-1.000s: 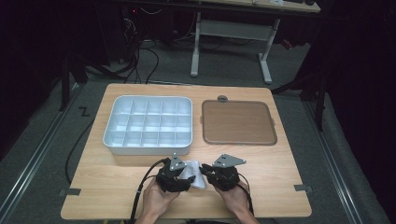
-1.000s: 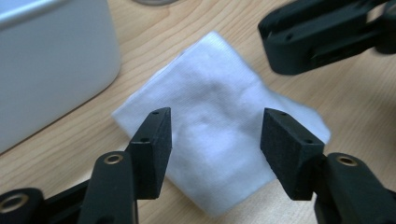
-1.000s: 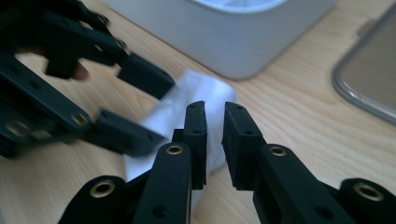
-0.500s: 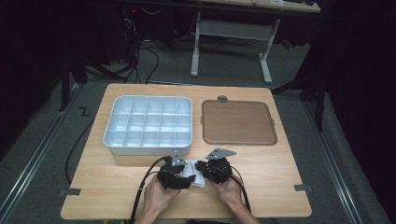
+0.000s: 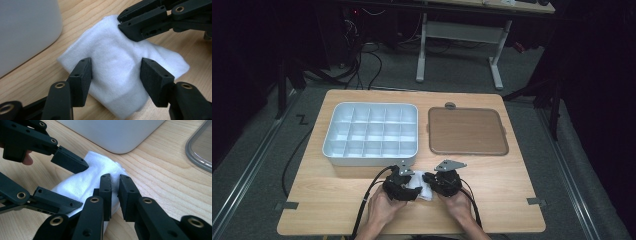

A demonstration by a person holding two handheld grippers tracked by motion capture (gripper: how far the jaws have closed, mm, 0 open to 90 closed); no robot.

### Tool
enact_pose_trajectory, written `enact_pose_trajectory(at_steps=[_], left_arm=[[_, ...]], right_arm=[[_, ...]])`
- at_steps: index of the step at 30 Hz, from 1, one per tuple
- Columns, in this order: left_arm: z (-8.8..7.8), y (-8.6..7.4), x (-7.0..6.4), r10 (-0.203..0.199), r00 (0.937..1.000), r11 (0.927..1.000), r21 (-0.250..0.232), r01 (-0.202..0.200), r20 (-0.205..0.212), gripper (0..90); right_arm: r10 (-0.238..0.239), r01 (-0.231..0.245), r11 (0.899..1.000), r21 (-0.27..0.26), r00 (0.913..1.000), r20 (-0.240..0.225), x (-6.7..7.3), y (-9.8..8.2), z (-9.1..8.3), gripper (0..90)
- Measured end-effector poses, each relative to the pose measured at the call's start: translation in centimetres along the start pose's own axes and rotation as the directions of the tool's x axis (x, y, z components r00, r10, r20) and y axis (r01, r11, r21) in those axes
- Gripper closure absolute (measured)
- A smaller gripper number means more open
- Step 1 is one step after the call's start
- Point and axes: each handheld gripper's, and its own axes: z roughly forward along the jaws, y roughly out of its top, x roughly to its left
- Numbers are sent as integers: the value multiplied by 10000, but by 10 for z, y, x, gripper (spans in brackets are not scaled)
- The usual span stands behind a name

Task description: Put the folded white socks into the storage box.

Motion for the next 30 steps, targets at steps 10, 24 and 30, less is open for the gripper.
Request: enact_pose_trajectory(at_steps=[10, 24, 30], left_arm=[[-17, 12, 4, -1303, 9911, 9860, -1008, 1325, 286, 363], [-8, 17, 17, -2408, 9706, 9625, -1302, 2382, -44, 271], [-7, 19, 19, -2643, 9644, 9561, -1319, 2615, -40, 260]], right_arm=[[483, -483, 9988, -96, 9988, -25, -5, -1, -4, 712], [510, -515, 9981, -345, 9986, -152, -5, 3, -13, 643], [807, -829, 9929, -851, 9963, -294, -7, 0, -34, 629]])
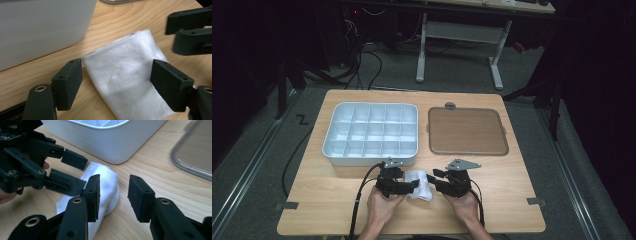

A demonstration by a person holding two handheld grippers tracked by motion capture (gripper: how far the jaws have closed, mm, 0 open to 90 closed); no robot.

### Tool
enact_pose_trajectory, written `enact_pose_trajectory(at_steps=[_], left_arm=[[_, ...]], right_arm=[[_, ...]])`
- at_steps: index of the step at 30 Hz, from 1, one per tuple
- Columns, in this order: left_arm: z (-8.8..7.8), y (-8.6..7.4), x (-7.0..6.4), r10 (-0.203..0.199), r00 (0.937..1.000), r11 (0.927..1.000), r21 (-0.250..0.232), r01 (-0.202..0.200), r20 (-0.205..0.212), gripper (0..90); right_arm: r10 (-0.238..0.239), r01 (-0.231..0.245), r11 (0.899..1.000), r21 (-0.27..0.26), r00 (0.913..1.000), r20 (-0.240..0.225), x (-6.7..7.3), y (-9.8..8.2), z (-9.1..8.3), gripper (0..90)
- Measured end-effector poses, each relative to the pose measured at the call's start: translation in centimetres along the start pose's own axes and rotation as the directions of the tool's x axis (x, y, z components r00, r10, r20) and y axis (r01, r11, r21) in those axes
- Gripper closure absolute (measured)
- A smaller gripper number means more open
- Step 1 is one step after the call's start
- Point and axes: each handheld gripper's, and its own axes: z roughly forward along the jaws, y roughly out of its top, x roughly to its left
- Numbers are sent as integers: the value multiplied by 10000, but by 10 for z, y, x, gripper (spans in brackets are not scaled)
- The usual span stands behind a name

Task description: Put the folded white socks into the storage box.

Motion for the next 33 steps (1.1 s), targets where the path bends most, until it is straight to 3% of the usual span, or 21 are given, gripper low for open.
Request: enact_pose_trajectory(at_steps=[4, 8, 22, 26, 33], left_arm=[[0, 1, 2, -202, 9998, 9998, 12, 202, -11, 251], [-2, 2, 3, -194, 9998, 9998, 22, 194, 13, 266], [2, -4, 13, -807, 9966, 9949, 590, 815, -146, 251], [3, -6, 10, -647, 9979, 9952, 733, 650, -65, 293], [3, -7, 10, -846, 9963, 9925, 890, 832, 119, 416]], right_arm=[[54, -74, 9983, 578, 9994, 340, -6, -7, 3, 658], [-129, 86, 9934, 1140, 9992, 370, -4, -12, 15, 688], [-712, 670, 9855, 1561, 9972, 212, 9, -15, 34, 742], [-637, 592, 9851, 1617, 9977, 229, 10, -17, 37, 770], [-788, 729, 9843, 1610, 9964, 303, 12, -18, 39, 792]])
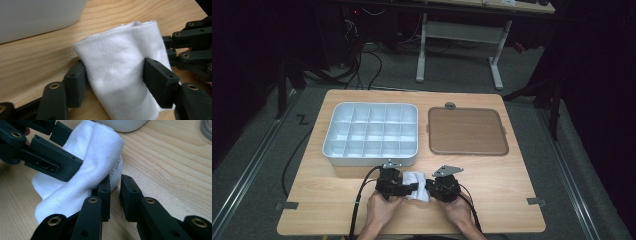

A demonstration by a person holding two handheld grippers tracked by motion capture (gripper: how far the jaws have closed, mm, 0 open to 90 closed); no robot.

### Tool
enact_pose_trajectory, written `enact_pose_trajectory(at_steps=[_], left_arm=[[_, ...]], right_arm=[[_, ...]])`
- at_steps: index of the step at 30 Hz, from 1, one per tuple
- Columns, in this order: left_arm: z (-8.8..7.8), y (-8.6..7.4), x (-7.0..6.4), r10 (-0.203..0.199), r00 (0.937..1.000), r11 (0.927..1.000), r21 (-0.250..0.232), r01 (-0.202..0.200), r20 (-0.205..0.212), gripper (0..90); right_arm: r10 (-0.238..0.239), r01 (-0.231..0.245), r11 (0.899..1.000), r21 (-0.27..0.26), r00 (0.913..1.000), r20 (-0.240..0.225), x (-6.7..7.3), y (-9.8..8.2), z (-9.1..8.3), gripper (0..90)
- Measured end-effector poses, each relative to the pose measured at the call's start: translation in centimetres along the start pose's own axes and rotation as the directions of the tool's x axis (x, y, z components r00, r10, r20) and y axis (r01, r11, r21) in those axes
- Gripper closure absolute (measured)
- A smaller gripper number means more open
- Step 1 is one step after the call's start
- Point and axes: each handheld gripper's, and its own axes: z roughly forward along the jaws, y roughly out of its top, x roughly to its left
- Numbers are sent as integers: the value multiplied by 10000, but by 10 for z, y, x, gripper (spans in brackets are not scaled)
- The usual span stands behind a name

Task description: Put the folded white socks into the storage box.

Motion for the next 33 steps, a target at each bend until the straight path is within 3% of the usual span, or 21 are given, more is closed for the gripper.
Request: enact_pose_trajectory(at_steps=[3, 10, 14, 18, 21, 26, 33], left_arm=[[0, 0, 0, -33, 10000, 10000, 63, 32, 24, 474], [-3, -3, -3, 363, 9993, 9992, -139, -362, 92, 660], [-4, -3, -3, 434, 9990, 9990, -118, -433, 87, 687], [-5, -1, -3, 373, 9992, 9992, -120, -371, 128, 702], [-5, 0, -3, 281, 9994, 9996, -99, -279, 192, 710], [-5, 1, -5, 443, 9989, 9990, -97, -442, 151, 719], [-10, 5, -6, 486, 9982, 9988, -32, -485, 344, 727]], right_arm=[[1, -1, 10000, -8, 10000, -3, 0, 0, 0, 789], [-32, 32, 10000, -65, 10000, 47, -2, 0, -1, 760], [75, -71, 9997, -237, 9998, 177, -6, -1, -8, 713], [314, -285, 9985, -460, 9974, 643, -21, -8, -24, 666], [714, -646, 9959, -627, 9908, 1147, -38, -18, -38, 664], [1057, -938, 9934, -658, 9716, 2116, -61, -35, -56, 645], [1393, -1203, 9892, -841, 9497, 2806, -77, -49, -69, 586]])
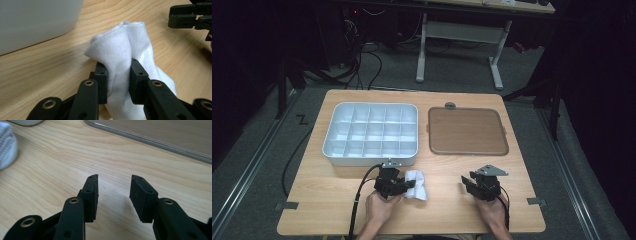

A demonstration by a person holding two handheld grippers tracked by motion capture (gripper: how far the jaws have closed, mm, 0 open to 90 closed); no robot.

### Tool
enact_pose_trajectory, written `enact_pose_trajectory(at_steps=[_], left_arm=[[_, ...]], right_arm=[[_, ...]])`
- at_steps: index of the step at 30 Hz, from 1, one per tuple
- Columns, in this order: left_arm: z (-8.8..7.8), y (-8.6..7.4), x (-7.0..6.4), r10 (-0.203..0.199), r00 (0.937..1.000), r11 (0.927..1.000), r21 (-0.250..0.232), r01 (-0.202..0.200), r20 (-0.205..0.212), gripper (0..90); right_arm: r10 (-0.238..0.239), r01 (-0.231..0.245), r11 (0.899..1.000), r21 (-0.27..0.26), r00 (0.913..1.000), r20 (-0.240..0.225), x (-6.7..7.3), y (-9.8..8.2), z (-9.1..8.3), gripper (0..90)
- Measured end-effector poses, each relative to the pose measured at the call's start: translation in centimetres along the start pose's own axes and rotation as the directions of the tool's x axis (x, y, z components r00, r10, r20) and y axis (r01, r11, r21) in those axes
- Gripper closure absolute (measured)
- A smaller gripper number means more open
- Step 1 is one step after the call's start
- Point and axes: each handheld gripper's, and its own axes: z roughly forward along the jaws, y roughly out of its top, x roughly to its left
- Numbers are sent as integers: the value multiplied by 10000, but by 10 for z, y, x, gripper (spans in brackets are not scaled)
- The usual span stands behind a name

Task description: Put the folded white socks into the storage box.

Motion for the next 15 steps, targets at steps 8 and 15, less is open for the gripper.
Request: enact_pose_trajectory(at_steps=[8, 15], left_arm=[[-13, 8, 1, -112, 9998, 9999, -90, 113, 158, 731], [-24, 14, 2, -164, 9996, 9999, -28, 165, 211, 732]], right_arm=[[-17, 19, 10000, -32, 9992, 410, -15, -16, -4, 534], [6, -7, 10000, 2, 9989, 461, -15, -16, -4, 493]])
